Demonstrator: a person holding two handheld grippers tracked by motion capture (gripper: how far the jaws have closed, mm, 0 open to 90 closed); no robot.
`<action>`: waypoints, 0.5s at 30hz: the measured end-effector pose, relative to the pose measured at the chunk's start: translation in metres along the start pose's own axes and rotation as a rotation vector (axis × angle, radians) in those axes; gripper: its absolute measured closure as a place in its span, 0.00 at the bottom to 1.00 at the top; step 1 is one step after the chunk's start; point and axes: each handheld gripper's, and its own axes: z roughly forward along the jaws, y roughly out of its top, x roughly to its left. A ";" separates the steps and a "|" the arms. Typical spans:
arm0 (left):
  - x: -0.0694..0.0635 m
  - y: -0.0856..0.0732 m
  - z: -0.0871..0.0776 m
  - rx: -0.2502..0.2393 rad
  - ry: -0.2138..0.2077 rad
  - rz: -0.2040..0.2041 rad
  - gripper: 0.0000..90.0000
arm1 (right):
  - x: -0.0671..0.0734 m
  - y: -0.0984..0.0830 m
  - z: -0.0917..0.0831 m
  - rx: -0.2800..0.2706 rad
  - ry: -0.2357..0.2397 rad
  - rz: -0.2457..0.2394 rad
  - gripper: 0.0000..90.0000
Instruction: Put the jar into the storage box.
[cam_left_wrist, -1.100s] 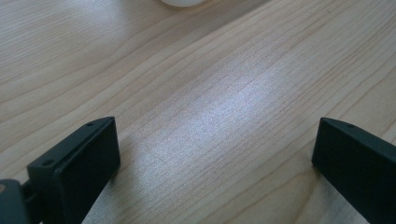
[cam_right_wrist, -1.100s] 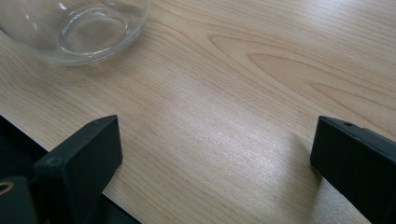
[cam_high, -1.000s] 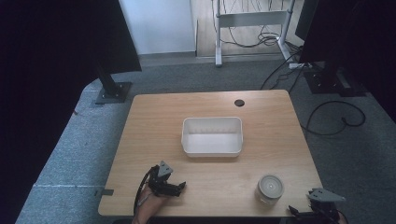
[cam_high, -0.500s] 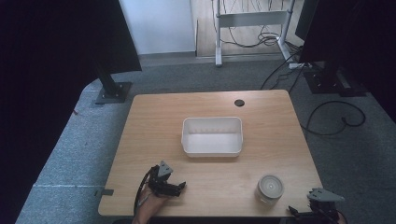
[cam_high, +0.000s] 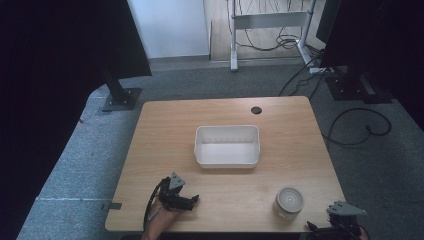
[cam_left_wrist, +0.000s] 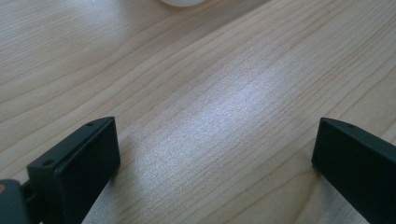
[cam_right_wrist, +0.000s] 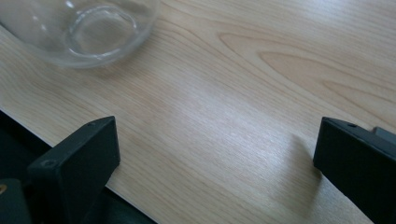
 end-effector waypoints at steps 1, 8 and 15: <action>0.000 0.000 0.000 0.000 0.000 0.000 0.01 | 0.001 0.001 0.000 -0.002 0.005 -0.003 0.00; 0.000 0.000 0.000 0.000 0.000 0.000 0.01 | 0.008 0.007 -0.004 -0.021 0.029 -0.023 0.00; 0.000 0.000 0.000 0.000 0.000 0.000 0.01 | 0.014 0.013 -0.007 -0.055 0.049 -0.039 0.01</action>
